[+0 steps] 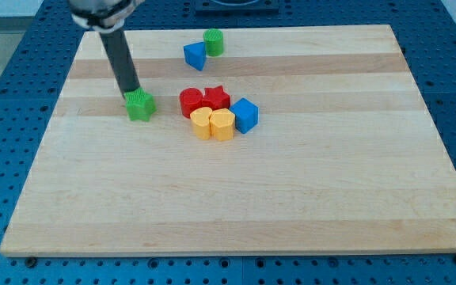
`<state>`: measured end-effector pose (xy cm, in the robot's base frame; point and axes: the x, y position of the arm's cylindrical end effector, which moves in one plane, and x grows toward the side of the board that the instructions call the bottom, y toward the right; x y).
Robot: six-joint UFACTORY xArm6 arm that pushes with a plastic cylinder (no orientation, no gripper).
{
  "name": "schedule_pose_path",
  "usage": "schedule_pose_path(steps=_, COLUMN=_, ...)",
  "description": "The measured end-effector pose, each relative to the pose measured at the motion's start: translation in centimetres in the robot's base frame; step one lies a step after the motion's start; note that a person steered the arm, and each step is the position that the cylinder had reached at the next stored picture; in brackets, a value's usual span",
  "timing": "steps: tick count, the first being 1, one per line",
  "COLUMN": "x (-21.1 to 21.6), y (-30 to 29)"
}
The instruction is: Place the green star to the left of the yellow heart
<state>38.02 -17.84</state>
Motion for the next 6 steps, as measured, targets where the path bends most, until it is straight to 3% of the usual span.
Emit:
schedule_pose_path(steps=1, x=2.4, y=0.0)
schedule_pose_path(steps=3, x=-0.9, y=0.2)
schedule_pose_path(steps=4, x=1.4, y=0.7)
schedule_pose_path(steps=6, x=9.8, y=0.7)
